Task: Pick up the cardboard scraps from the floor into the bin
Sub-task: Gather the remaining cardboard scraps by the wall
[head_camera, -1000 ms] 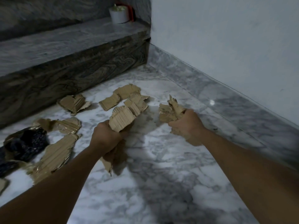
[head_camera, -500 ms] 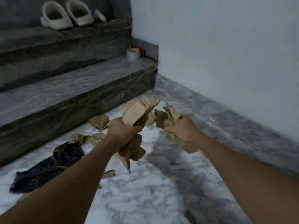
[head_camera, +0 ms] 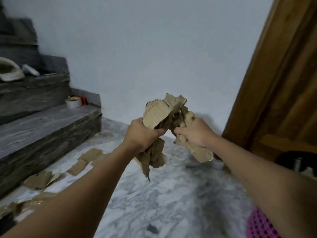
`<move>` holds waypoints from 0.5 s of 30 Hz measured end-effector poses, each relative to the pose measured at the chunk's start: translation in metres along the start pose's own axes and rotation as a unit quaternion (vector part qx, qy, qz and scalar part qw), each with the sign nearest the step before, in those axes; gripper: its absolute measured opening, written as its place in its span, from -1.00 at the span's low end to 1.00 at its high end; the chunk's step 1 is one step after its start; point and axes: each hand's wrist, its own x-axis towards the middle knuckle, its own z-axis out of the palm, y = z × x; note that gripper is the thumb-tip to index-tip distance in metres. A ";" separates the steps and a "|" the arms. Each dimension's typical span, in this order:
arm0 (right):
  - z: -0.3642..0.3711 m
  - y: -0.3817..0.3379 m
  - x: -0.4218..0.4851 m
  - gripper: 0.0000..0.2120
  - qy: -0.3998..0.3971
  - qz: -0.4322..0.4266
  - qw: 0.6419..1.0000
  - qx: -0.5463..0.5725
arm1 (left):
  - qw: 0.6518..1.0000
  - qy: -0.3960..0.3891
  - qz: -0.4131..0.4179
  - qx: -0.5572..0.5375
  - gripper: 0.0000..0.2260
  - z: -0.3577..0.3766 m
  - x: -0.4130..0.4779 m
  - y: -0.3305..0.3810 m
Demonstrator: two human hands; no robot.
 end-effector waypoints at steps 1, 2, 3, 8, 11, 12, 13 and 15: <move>-0.025 0.000 -0.010 -0.66 0.017 0.009 1.000 -0.015 | 1.000 -0.014 0.012 -0.009 -0.74 0.014 -0.004 0.016; -0.049 0.001 -0.020 -0.63 0.033 0.018 0.999 -0.030 | 0.999 -0.030 0.021 -0.021 -0.73 0.026 -0.009 0.031; -0.074 0.002 -0.034 -0.63 0.050 0.032 0.997 -0.041 | 0.997 -0.054 0.033 -0.032 -0.73 0.041 -0.014 0.047; -0.194 0.021 -0.112 -0.64 0.088 0.068 0.989 -0.096 | 0.980 -0.173 0.080 -0.064 -0.67 0.124 -0.050 0.119; -0.242 0.044 -0.149 -0.73 0.117 0.116 0.981 -0.103 | 0.964 -0.238 0.074 -0.089 -0.63 0.174 -0.077 0.150; -0.254 0.056 -0.158 -0.75 0.117 0.136 0.979 -0.099 | 0.957 -0.266 0.065 -0.093 -0.64 0.189 -0.086 0.159; -0.261 0.070 -0.167 -0.74 0.118 0.158 0.976 -0.097 | 0.949 -0.297 0.054 -0.093 -0.67 0.204 -0.094 0.164; -0.276 0.110 -0.186 -0.49 0.118 0.209 0.965 -0.110 | 0.936 -0.339 0.035 -0.087 -0.67 0.241 -0.113 0.170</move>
